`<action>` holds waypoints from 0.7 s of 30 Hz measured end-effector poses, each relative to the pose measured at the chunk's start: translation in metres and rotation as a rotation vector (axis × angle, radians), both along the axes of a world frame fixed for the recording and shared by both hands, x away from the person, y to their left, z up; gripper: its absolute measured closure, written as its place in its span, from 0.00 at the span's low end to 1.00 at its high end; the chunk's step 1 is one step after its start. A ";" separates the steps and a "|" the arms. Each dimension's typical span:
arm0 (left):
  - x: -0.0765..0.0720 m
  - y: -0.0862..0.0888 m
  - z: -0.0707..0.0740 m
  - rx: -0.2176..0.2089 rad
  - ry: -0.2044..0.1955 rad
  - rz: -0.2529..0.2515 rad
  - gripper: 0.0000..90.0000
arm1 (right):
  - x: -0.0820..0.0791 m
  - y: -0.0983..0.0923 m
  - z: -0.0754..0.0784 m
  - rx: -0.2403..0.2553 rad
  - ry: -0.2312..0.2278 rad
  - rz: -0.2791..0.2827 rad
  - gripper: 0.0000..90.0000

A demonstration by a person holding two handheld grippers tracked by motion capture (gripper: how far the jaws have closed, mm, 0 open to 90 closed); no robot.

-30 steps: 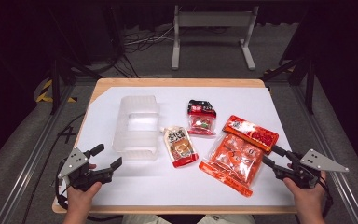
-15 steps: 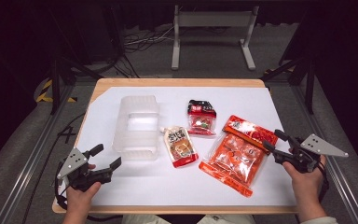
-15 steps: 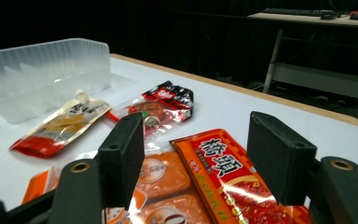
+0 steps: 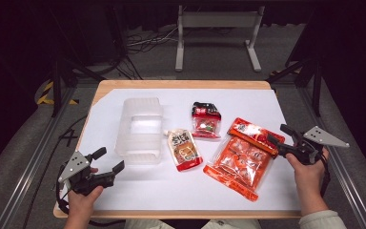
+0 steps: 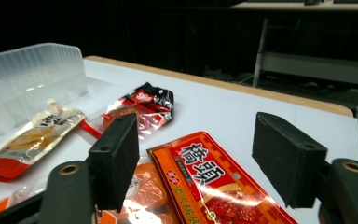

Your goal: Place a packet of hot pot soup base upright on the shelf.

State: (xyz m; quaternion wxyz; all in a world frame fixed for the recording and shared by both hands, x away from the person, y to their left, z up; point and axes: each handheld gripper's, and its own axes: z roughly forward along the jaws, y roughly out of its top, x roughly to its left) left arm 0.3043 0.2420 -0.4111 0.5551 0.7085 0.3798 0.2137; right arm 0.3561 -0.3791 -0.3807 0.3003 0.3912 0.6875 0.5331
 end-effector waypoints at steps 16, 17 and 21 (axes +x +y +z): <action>0.001 -0.002 -0.001 0.012 0.007 -0.002 0.18 | 0.040 -0.022 -0.016 0.006 0.103 -0.102 0.35; 0.000 -0.002 -0.001 0.015 0.009 -0.002 0.18 | 0.043 -0.023 -0.016 0.001 0.117 -0.111 0.33; 0.000 -0.002 0.000 0.014 0.005 0.000 0.18 | 0.052 -0.030 -0.024 -0.002 0.176 -0.142 0.31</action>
